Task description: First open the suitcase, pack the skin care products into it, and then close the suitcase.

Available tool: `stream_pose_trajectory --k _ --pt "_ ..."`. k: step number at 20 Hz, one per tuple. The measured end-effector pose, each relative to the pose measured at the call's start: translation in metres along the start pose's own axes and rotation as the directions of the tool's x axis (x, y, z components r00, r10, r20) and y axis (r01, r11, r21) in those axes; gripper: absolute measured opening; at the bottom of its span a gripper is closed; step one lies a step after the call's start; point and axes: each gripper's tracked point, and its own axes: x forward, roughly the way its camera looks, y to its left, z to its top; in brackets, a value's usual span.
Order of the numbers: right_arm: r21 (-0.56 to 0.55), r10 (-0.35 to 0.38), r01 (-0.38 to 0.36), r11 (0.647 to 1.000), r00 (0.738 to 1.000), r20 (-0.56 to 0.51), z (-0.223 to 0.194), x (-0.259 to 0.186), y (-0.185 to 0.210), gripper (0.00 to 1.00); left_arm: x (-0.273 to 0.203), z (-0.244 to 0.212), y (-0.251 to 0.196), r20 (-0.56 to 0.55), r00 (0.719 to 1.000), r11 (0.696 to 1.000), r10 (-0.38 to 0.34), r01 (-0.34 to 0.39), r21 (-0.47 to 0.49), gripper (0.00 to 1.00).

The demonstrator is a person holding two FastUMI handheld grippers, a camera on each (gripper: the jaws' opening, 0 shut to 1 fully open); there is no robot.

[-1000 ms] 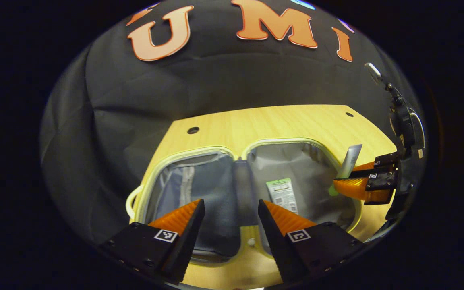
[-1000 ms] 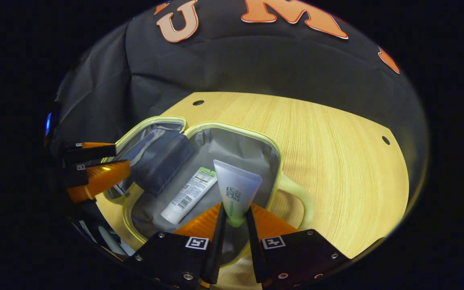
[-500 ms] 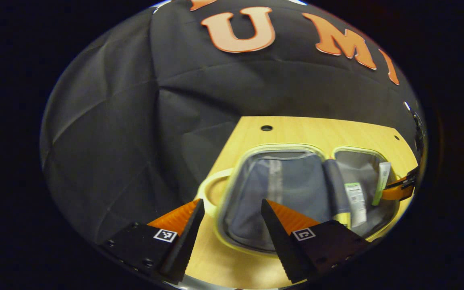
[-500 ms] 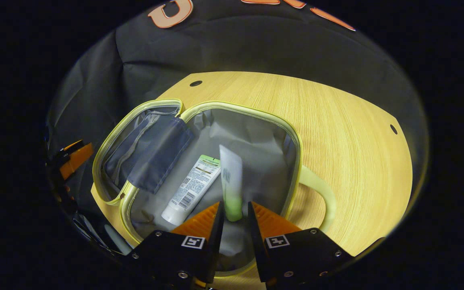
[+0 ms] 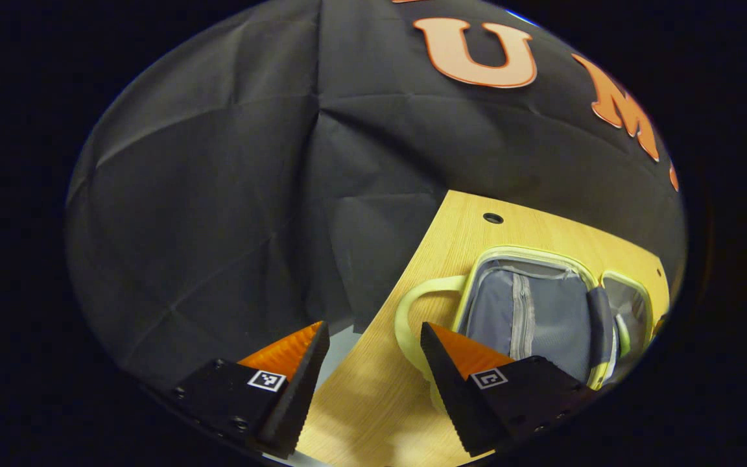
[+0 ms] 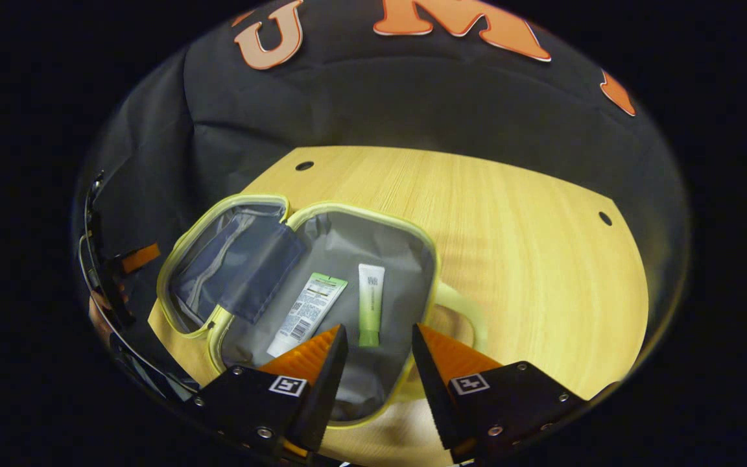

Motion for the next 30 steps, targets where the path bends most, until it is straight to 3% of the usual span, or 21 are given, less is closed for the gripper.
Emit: stream_pose_trajectory --k 4,7,9,10,11,12,14,16,17,18,23,26,30 --pt "0.017 -0.056 0.054 0.998 0.993 0.102 0.025 -0.042 -0.026 0.80 0.037 -0.015 -0.014 -0.088 0.992 0.995 -0.094 0.092 -0.025 0.88" --pt "0.013 -0.087 0.086 0.996 0.979 0.184 0.045 -0.074 -0.042 0.85 0.060 -0.019 -0.013 -0.126 0.989 0.997 -0.080 0.082 0.007 0.91" --pt "-0.014 -0.129 0.136 0.991 0.963 0.236 0.056 -0.093 -0.058 0.85 0.071 -0.019 -0.019 -0.144 0.983 0.992 -0.114 0.120 0.037 0.80" --pt "-0.028 -0.155 0.168 0.985 0.954 0.258 0.062 -0.101 -0.066 0.85 0.074 -0.018 -0.027 -0.159 0.976 0.986 -0.149 0.159 0.051 0.70" --pt "-0.038 -0.176 0.194 0.980 0.945 0.276 0.066 -0.107 -0.073 0.85 0.081 -0.020 -0.035 -0.173 0.970 0.979 -0.171 0.187 0.076 0.67" --pt "-0.040 -0.199 0.219 0.975 0.936 0.291 0.069 -0.116 -0.080 0.85 0.086 -0.021 -0.043 -0.195 0.960 0.971 -0.200 0.222 0.093 0.41" --pt "-0.033 -0.228 0.251 0.967 0.919 0.322 0.076 -0.130 -0.088 0.85 0.092 -0.024 -0.044 -0.237 0.947 0.964 -0.215 0.245 0.105 0.26" --pt "-0.019 -0.251 0.275 0.961 0.902 0.350 0.082 -0.143 -0.098 0.85 0.087 -0.020 -0.040 -0.261 0.939 0.969 -0.223 0.241 0.042 0.17" --pt "-0.017 -0.265 0.291 0.957 0.893 0.364 0.089 -0.150 -0.106 0.86 0.088 -0.016 -0.042 -0.241 0.943 0.971 -0.228 0.239 0.013 0.18" --pt "-0.021 -0.281 0.312 0.950 0.882 0.378 0.094 -0.157 -0.112 0.86 0.089 -0.010 -0.045 -0.205 0.951 0.971 -0.232 0.238 0.003 0.10" --pt "-0.052 -0.325 0.384 0.922 0.839 0.435 0.116 -0.181 -0.136 0.88 0.042 0.047 -0.047 -0.080 0.957 0.958 -0.278 0.282 0.046 0.09" --pt "-0.027 -0.320 0.371 0.928 0.834 0.450 0.115 -0.183 -0.141 0.90 0.004 0.096 -0.056 0.009 0.948 0.947 -0.320 0.319 0.042 0.09" --pt "-0.022 -0.307 0.358 0.933 0.828 0.470 0.109 -0.183 -0.146 0.90 -0.041 0.124 -0.072 0.072 0.933 0.934 -0.353 0.347 0.081 0.08"
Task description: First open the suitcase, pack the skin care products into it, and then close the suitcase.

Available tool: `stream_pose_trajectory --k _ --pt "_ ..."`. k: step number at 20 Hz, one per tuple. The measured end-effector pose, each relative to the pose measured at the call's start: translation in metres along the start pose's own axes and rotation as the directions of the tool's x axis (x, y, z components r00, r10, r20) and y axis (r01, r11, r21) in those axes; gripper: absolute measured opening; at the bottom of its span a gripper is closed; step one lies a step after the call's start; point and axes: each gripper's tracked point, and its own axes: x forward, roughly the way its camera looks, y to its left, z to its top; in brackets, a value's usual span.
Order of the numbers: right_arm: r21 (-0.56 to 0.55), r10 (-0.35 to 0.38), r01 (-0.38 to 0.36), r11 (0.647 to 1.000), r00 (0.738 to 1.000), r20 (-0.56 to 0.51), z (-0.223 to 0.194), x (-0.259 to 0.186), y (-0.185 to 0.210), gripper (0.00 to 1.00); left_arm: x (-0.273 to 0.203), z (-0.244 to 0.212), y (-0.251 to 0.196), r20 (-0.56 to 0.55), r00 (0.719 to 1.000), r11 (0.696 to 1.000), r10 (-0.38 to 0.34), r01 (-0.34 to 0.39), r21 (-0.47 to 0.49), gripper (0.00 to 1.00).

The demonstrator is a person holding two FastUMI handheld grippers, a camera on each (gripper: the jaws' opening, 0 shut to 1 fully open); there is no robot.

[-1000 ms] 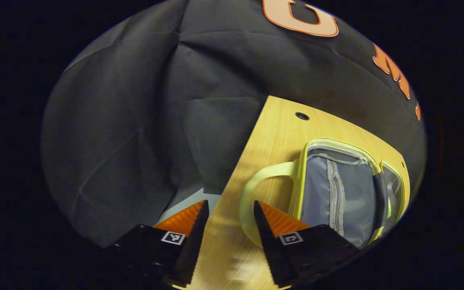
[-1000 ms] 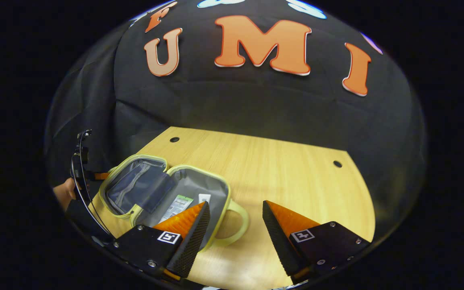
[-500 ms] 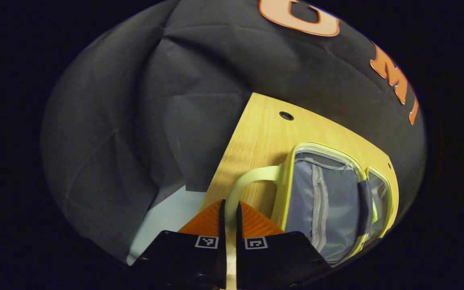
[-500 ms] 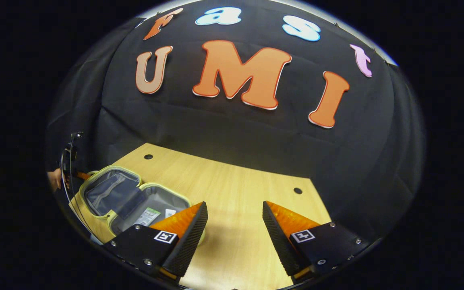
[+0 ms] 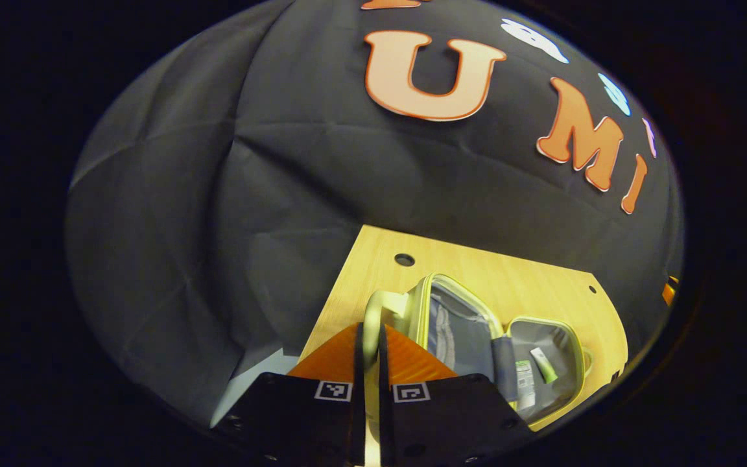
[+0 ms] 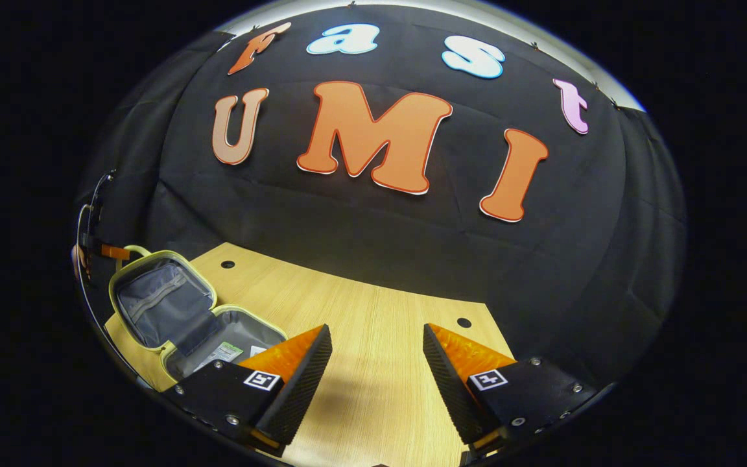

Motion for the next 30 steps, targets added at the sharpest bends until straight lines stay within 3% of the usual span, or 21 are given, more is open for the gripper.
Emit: stream_pose_trajectory --k 7,13,18,25,30 --pt "-0.025 0.028 -0.025 0.999 0.991 0.133 0.020 0.001 -0.018 0.92 -0.041 0.042 -0.071 0.084 0.996 0.999 -0.008 0.004 0.046 0.08" --pt "-0.064 0.125 -0.113 0.992 0.961 0.248 0.031 -0.003 -0.024 0.92 -0.080 0.060 -0.151 0.143 0.989 0.998 -0.023 0.015 0.058 0.08" --pt "-0.072 0.190 -0.176 0.982 0.942 0.278 0.029 0.000 -0.029 0.91 -0.099 0.061 -0.218 0.178 0.983 0.996 -0.037 0.022 0.089 0.08" --pt "-0.059 0.213 -0.205 0.977 0.922 0.323 0.026 -0.004 -0.045 0.91 -0.108 0.040 -0.314 0.184 0.974 0.986 -0.132 0.110 0.127 0.08" --pt "-0.085 0.225 -0.209 0.974 0.926 0.302 0.010 -0.002 -0.044 0.91 -0.102 0.023 -0.369 0.172 0.964 0.972 -0.200 0.174 0.157 0.08"
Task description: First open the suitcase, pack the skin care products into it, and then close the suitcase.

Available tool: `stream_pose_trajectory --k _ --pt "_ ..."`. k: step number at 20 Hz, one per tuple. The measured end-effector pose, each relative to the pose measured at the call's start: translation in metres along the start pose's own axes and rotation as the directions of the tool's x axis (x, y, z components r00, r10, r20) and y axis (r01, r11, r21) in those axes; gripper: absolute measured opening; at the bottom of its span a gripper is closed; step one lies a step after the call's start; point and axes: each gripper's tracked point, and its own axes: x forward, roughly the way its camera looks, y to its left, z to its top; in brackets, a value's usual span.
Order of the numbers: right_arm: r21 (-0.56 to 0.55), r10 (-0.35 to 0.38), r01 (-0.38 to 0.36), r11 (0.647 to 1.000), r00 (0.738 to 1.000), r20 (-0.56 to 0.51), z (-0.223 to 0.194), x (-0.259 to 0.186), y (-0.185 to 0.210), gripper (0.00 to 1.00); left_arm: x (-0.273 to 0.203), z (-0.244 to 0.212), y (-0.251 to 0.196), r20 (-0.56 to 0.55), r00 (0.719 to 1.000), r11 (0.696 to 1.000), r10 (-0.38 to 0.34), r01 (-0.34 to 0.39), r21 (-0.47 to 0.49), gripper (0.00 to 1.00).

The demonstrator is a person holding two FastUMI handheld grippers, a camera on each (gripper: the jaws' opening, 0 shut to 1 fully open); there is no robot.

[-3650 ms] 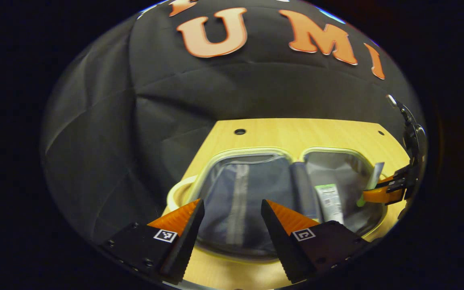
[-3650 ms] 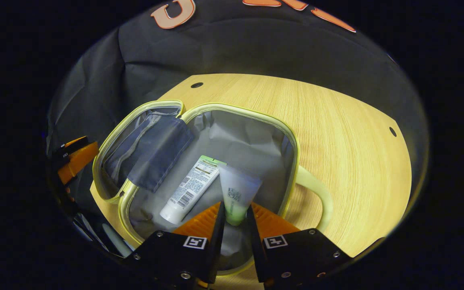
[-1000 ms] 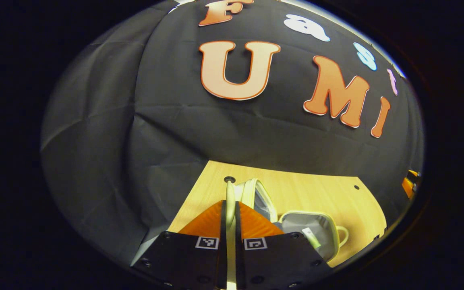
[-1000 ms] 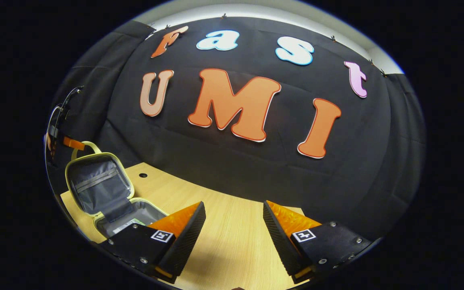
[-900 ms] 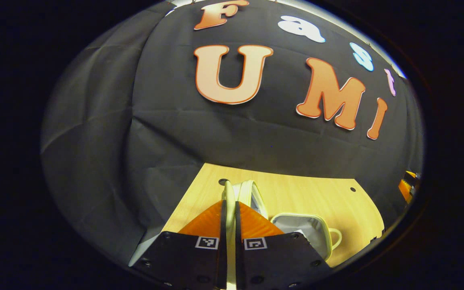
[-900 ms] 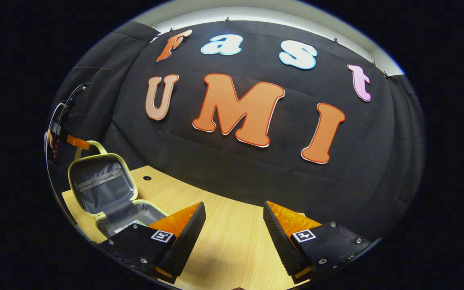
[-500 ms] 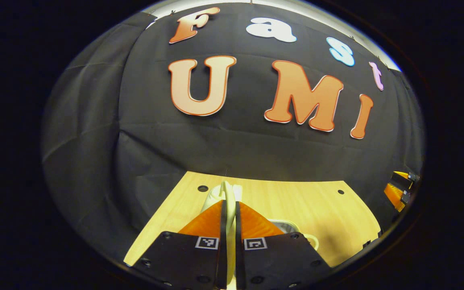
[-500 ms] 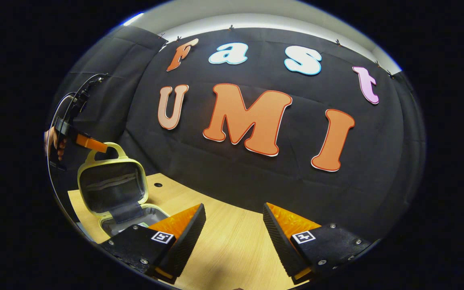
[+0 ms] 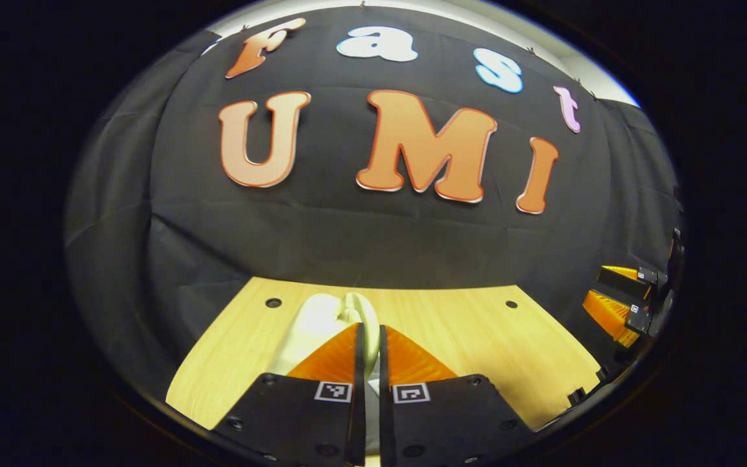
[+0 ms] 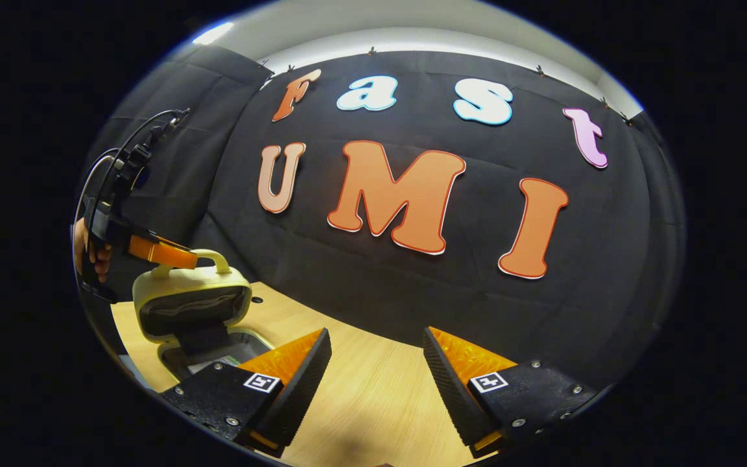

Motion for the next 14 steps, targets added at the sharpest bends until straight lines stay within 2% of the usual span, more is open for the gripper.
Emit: stream_pose_trajectory --k 6,9,14 --pt "0.023 0.002 -0.002 1.000 1.000 -0.016 -0.010 -0.007 0.000 0.91 0.019 -0.037 -0.059 -0.048 0.991 0.992 -0.127 0.127 0.011 0.09" --pt "0.023 0.000 0.000 1.000 1.000 -0.019 -0.008 -0.002 0.007 0.91 0.024 -0.070 -0.095 -0.127 0.969 0.977 -0.211 0.208 -0.033 0.09" --pt "0.023 -0.003 0.004 1.000 0.999 -0.043 -0.018 -0.005 0.013 0.92 0.034 -0.103 -0.118 -0.204 0.939 0.961 -0.275 0.272 -0.045 0.09"
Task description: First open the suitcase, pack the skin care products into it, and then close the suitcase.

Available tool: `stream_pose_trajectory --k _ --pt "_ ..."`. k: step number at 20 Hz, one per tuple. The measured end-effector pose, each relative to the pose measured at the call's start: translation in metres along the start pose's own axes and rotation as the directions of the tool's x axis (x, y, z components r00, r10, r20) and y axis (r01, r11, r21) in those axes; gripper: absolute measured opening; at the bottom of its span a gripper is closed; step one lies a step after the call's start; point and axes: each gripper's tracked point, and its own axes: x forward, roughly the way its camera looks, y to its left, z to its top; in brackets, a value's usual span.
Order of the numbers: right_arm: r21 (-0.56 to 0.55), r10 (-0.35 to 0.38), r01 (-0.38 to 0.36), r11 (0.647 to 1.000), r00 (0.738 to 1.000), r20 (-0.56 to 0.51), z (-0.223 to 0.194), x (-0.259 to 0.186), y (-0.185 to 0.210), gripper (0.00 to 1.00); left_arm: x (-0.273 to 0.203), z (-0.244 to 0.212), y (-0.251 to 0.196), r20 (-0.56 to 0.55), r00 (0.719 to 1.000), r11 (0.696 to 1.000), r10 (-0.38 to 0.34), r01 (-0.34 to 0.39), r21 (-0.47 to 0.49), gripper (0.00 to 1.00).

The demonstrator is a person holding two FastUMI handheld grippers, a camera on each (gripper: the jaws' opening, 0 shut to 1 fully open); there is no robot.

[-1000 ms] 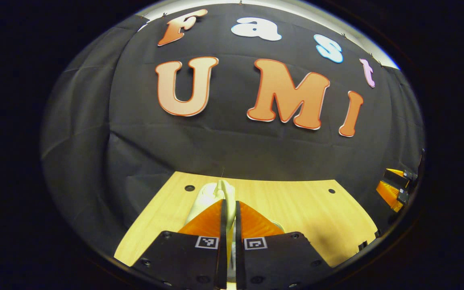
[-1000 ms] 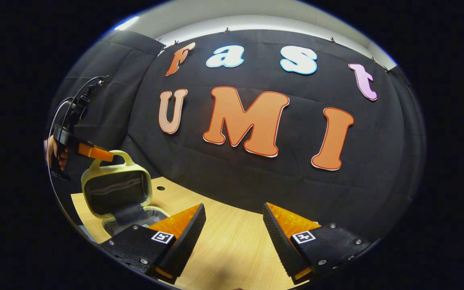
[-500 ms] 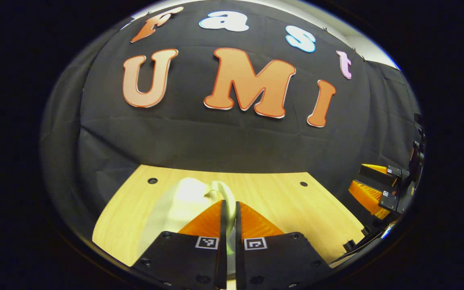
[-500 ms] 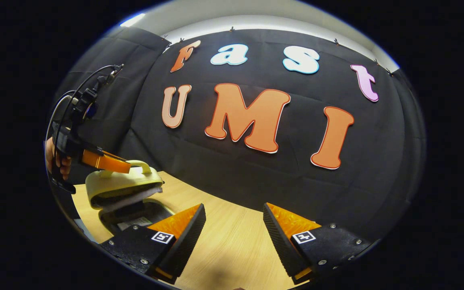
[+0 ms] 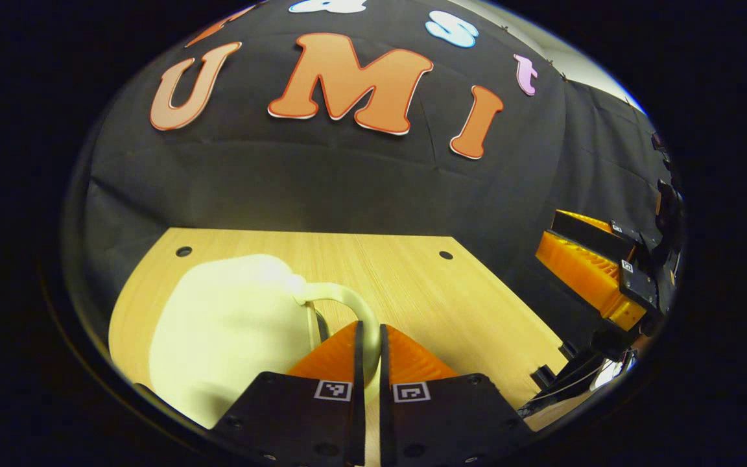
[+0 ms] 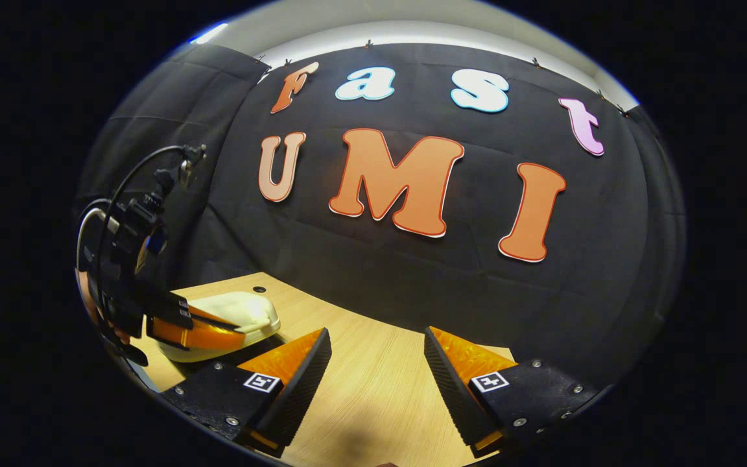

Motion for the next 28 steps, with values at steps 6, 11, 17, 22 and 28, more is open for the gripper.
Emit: stream_pose_trajectory --k 6,11,17,22,28 --pt "0.021 0.020 -0.019 1.000 0.999 -0.040 -0.011 -0.003 0.011 0.92 0.004 -0.040 -0.009 -0.101 0.995 0.995 0.001 0.009 0.098 0.09" --pt "0.015 0.018 -0.017 1.000 0.999 -0.039 -0.010 -0.003 0.011 0.92 0.007 -0.042 -0.004 -0.090 0.994 0.977 0.058 -0.039 0.208 0.12" --pt "0.020 -0.007 0.007 1.000 1.000 0.015 0.014 -0.005 0.006 0.92 -0.005 0.019 -0.016 0.121 0.991 0.985 0.050 -0.069 0.158 0.25" --pt "0.030 -0.020 0.017 0.999 0.995 0.093 0.044 -0.006 0.006 0.92 -0.022 0.071 -0.010 0.283 0.954 0.985 0.104 -0.138 0.104 0.62" --pt "0.077 -0.024 0.013 0.997 0.989 0.148 0.065 -0.003 0.013 0.92 -0.047 0.106 0.023 0.382 0.891 0.955 0.247 -0.290 0.059 0.84"
